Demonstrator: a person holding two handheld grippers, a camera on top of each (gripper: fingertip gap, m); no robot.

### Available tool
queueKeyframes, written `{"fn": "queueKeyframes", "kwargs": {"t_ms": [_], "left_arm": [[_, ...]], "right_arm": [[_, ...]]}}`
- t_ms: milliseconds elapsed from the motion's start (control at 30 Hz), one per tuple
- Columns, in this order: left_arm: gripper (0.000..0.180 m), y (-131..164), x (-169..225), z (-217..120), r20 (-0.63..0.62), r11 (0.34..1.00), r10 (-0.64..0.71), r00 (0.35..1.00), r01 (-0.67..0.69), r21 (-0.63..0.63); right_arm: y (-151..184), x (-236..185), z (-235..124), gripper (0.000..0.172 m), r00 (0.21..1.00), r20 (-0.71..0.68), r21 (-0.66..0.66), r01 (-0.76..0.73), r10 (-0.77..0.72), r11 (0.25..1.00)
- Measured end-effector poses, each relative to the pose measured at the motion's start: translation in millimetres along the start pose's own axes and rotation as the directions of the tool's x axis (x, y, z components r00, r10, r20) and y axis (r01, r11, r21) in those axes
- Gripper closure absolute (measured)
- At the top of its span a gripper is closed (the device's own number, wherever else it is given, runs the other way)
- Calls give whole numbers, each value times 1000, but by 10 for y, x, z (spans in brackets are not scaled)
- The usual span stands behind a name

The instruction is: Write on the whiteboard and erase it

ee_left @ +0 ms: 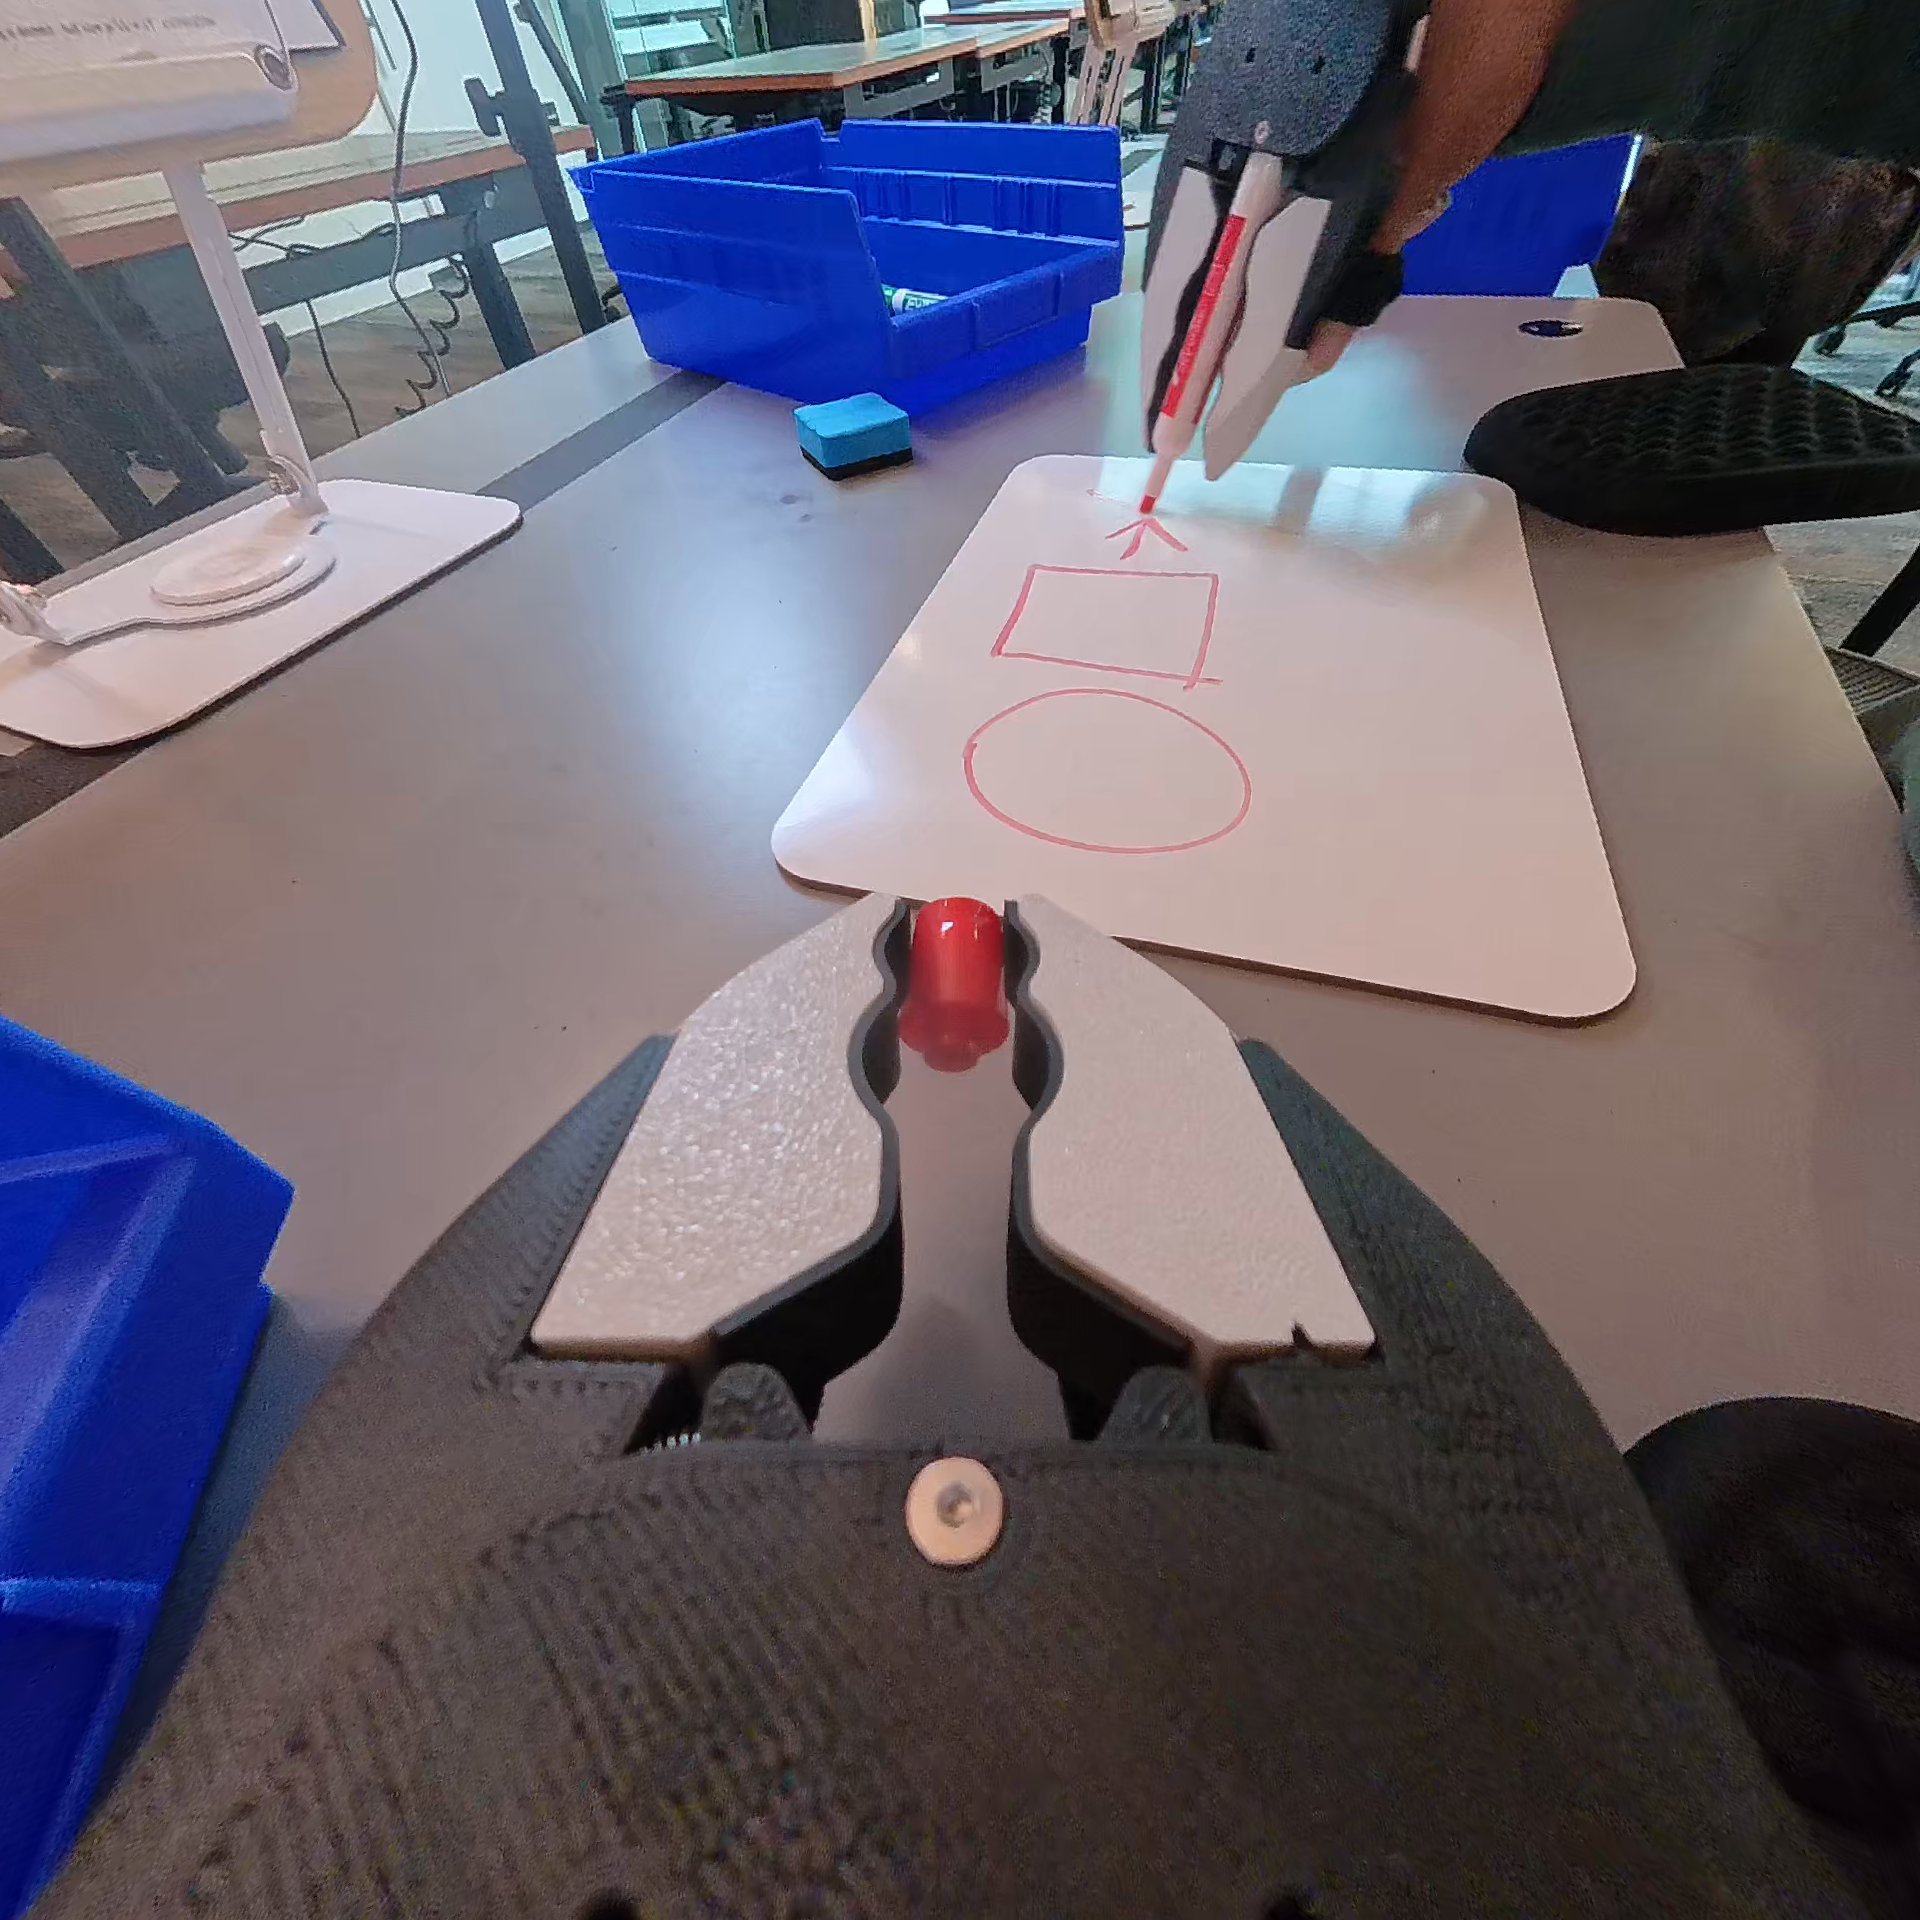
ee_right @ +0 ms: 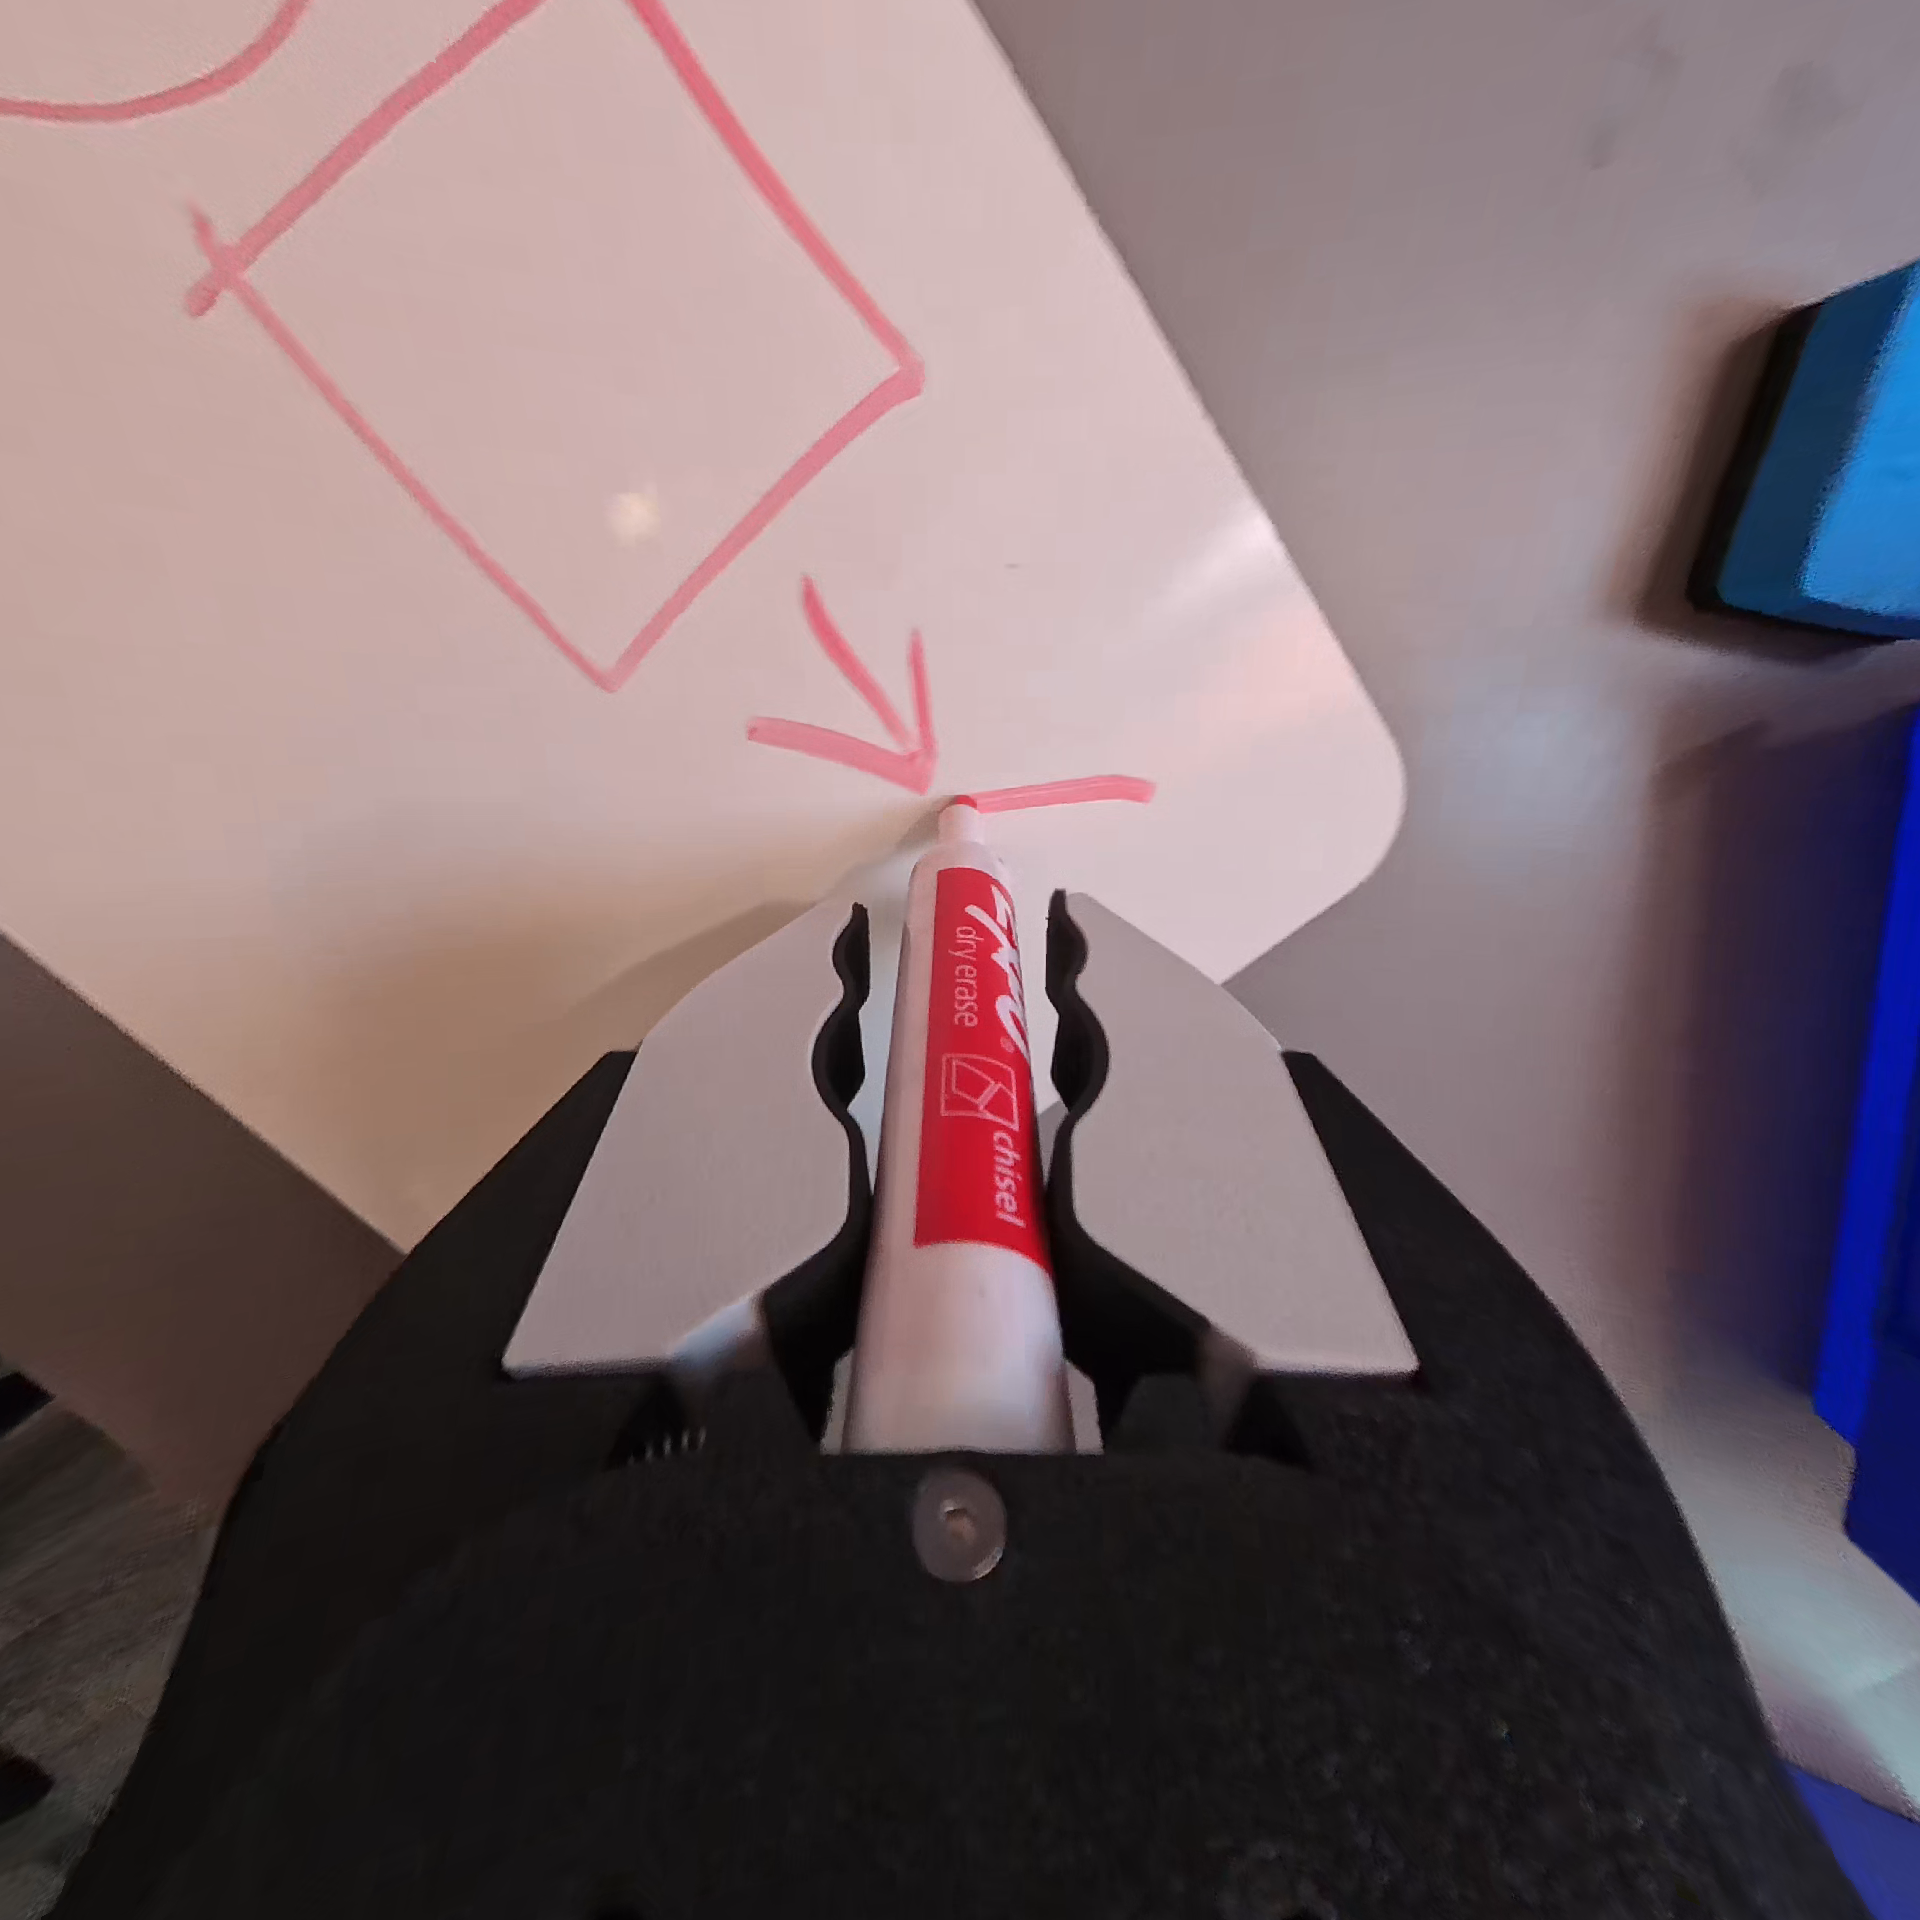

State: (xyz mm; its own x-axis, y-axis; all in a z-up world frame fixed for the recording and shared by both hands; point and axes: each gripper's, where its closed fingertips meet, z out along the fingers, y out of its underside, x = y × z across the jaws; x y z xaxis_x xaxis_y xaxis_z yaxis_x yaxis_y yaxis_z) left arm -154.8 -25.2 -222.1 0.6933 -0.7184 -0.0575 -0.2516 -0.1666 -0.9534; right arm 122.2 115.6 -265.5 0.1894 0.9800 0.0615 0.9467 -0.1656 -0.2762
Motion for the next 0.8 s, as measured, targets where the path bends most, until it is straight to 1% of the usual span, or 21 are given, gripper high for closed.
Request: {"fn": "queueKeyframes", "kwargs": {"t_ms": [100,233,367,600,700,800], "left_arm": [[163,-2,7,4,-2,1000,2,1000,-2,0],[163,-2,21,9,-5,1000,6,1000,-6,-2],[163,-9,22,5,0,1000,12,1000,-12,0],[163,0,13,13,-2,1000,5,1000,-5,-3],[163,0,15,16,-1,1000,8,1000,-8,-4],[163,1,20,15,-2,1000,8,1000,-8,-3]], "right_arm": [[9,-224,-20,138,999,24,-4,37,-37,999],[2,-272,-22,138,999,12,-4,52,-52,999],[92,-133,-42,138,1000,-9,-19,23,-23,1000],[441,130,-129,138,996,-43,-47,-75,73,996],[440,156,-127,138,996,-44,-38,-81,79,996],[347,194,-96,138,997,-56,-30,-62,60,998]]}}
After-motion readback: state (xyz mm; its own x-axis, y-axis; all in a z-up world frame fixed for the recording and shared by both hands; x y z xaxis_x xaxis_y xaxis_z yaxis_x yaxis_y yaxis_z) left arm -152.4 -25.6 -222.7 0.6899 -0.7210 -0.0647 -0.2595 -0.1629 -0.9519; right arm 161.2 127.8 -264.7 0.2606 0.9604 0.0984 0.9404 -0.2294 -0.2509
